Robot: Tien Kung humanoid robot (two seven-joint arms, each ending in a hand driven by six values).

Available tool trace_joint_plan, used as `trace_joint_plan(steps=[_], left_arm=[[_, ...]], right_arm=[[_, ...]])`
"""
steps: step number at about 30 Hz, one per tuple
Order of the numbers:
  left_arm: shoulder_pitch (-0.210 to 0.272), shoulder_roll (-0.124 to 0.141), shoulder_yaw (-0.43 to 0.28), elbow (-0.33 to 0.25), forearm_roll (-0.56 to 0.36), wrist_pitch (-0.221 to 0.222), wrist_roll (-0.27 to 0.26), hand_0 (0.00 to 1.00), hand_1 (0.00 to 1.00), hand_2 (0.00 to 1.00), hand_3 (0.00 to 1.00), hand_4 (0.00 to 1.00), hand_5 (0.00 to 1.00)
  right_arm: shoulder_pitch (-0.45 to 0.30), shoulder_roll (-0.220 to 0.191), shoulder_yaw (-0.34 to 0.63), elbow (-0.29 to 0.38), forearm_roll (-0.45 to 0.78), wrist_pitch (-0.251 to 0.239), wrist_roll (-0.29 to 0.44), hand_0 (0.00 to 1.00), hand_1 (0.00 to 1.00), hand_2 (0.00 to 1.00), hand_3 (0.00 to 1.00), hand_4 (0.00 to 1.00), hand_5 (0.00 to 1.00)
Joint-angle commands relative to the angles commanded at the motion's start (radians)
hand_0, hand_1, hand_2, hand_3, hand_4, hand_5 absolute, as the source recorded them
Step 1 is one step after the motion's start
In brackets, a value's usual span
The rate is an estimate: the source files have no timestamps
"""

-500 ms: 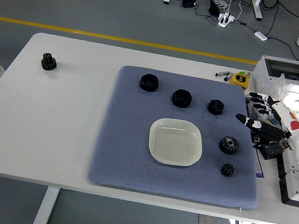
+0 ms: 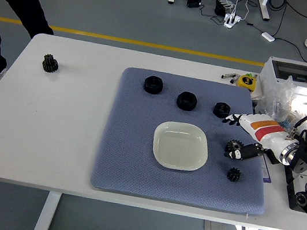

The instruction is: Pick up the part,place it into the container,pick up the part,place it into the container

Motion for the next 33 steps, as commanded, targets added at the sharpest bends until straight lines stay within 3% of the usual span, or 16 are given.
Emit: trace_joint_plan(steps=[8,15,17,18,23,24,29,30,33], left_arm=[[0.004,0.001,-0.017,-0.002,0.030,-0.006,0.010,0.634,0.619,0.606,0.554,0.597,0.509],[0.002,0.001,-0.024,-0.003,0.037,-0.006,0.013,0.634,0.620,0.606,0.554,0.597,0.510],[0.003,0.002,-0.022,-0.003,0.035,-0.006,0.012,0.634,0.620,0.606,0.554,0.597,0.510],[0.003,0.002,-0.022,-0.003,0.034,-0.006,0.012,0.634,0.620,0.606,0.554,0.598,0.511],[0.005,0.002,-0.024,-0.003,0.038,-0.007,0.013,0.634,0.620,0.606,0.554,0.598,0.511],[0.006,0.002,-0.025,-0.003,0.039,-0.007,0.014,0.635,0.619,0.606,0.554,0.597,0.510],[0.005,0.002,-0.026,-0.004,0.045,-0.009,0.015,0.635,0.619,0.606,0.554,0.597,0.510],[0.004,0.002,-0.024,-0.004,0.043,-0.009,0.015,0.634,0.620,0.605,0.554,0.597,0.510],[0.003,0.001,-0.024,-0.004,0.042,-0.008,0.015,0.634,0.620,0.605,0.554,0.597,0.510]], right_arm=[[0.085,0.080,-0.135,-0.175,0.078,-0.019,0.018,0.564,0.614,0.664,0.753,0.998,0.305],[0.106,0.117,-0.162,-0.283,0.125,-0.029,0.029,0.535,0.601,0.650,0.701,0.998,0.299],[0.103,0.118,-0.160,-0.291,0.121,-0.025,0.028,0.535,0.601,0.650,0.701,0.998,0.299],[0.101,0.117,-0.157,-0.291,0.118,-0.021,0.028,0.495,0.564,0.584,0.585,0.932,0.266],[0.095,0.107,-0.149,-0.275,0.103,-0.020,0.022,0.495,0.564,0.584,0.585,0.932,0.266],[0.094,0.106,-0.148,-0.274,0.101,-0.020,0.022,0.401,0.492,0.525,0.528,0.877,0.225],[0.092,0.106,-0.148,-0.282,0.098,-0.016,0.018,0.401,0.492,0.525,0.528,0.877,0.225],[0.091,0.106,-0.149,-0.286,0.099,-0.015,0.018,0.361,0.445,0.484,0.505,0.815,0.176],[0.088,0.104,-0.151,-0.296,0.102,-0.013,0.019,0.361,0.445,0.484,0.505,0.815,0.176]])
